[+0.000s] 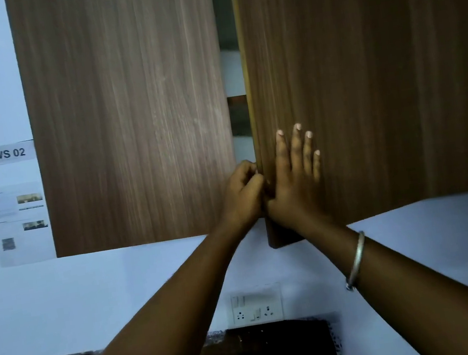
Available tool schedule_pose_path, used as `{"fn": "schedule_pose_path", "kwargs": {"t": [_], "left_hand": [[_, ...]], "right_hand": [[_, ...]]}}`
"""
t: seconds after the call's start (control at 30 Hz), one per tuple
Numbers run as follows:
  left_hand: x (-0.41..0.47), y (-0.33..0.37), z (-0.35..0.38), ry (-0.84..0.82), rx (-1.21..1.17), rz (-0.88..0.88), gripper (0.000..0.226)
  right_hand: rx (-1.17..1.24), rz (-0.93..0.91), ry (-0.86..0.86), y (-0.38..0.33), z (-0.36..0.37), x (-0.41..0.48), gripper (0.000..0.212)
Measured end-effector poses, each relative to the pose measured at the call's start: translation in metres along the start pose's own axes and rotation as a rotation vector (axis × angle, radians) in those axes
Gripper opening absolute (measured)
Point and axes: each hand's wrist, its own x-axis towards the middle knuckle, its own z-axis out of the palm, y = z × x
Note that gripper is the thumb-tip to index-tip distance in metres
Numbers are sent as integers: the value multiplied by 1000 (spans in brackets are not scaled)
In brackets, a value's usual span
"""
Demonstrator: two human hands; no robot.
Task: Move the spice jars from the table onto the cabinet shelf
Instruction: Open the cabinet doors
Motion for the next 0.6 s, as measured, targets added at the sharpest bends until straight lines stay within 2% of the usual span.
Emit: {"fn": "schedule_pose_path", "kwargs": {"t": [0.13,0.23,0.33,0.5,0.6], "left_hand": [[-29,38,46,-26,-129,264,9],[-45,63,85,-98,-213,375,6],[-53,82,121,-105,-238,468,19],[-65,94,181,-61,-285,525,32],[-72,105,217,-51,-306,579,34]], "right_hand": [[317,15,155,9,-69,-24,102],[511,50,55,26,-131,-39,100],[653,93,-55,42,-187,-52,95],[603,150,-46,71,-256,-66,85],[486,181,-12,92,-291,-74,67]]}}
